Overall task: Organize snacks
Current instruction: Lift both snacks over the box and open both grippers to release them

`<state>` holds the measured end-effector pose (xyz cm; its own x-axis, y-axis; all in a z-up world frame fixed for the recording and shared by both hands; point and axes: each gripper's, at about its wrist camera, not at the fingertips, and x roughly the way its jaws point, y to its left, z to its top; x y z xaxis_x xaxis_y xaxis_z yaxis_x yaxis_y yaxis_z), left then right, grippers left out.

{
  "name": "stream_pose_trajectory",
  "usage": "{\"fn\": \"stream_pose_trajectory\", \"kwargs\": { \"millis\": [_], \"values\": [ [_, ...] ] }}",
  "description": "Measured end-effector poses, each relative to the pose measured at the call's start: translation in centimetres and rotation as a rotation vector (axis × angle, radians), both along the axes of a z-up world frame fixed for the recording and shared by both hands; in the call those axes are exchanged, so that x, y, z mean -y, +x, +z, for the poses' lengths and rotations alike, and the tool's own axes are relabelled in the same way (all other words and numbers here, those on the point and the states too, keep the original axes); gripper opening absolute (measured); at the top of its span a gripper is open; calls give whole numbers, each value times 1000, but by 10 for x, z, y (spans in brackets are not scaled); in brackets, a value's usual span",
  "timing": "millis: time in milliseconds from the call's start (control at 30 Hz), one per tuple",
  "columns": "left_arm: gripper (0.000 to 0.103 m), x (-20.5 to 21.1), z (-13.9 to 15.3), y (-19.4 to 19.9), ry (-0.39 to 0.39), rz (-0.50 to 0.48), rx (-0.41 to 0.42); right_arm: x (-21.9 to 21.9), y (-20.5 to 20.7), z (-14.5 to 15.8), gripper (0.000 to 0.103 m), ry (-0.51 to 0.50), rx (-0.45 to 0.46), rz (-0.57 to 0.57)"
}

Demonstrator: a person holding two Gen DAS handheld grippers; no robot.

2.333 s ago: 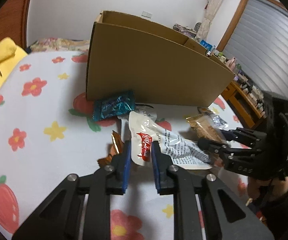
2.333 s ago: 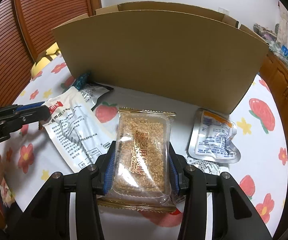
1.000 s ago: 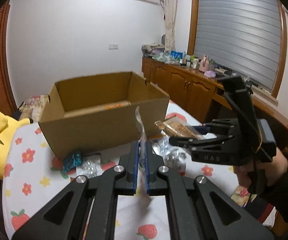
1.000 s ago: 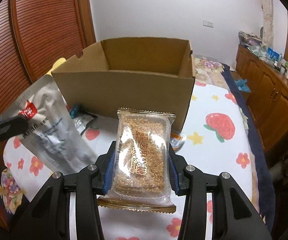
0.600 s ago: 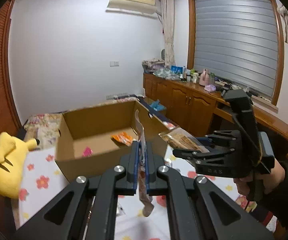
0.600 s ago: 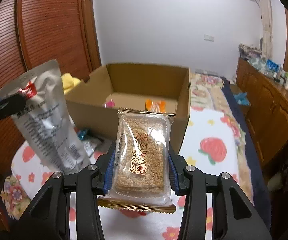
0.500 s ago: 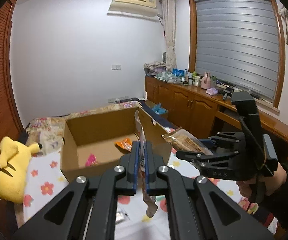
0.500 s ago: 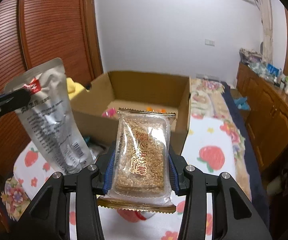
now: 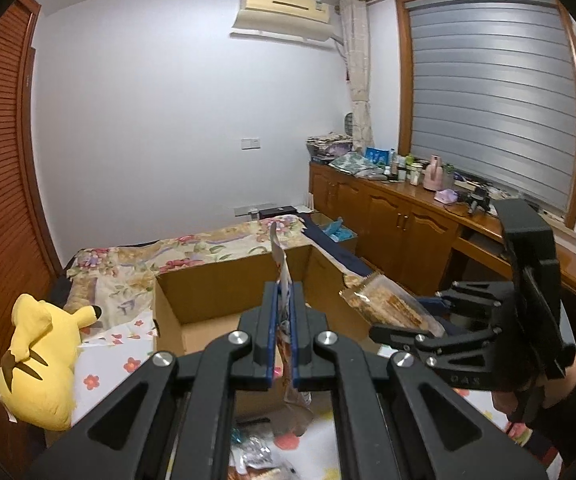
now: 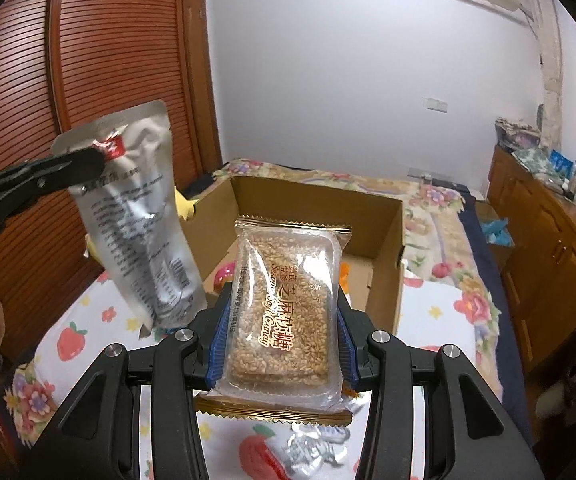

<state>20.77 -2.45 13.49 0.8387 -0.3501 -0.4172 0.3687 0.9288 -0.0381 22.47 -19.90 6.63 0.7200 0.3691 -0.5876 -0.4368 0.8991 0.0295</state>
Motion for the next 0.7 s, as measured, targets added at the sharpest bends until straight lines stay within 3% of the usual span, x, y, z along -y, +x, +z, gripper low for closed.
{"fn": "stream_pose_trajectory", "kwargs": {
  "millis": [433, 700],
  "values": [
    [1, -18, 7, 63, -26, 43, -7, -4, 54, -11, 45, 14, -42, 25],
    [1, -12, -24, 103, -17, 67, -51, 2, 81, -28, 45, 8, -75, 14]
  ]
}}
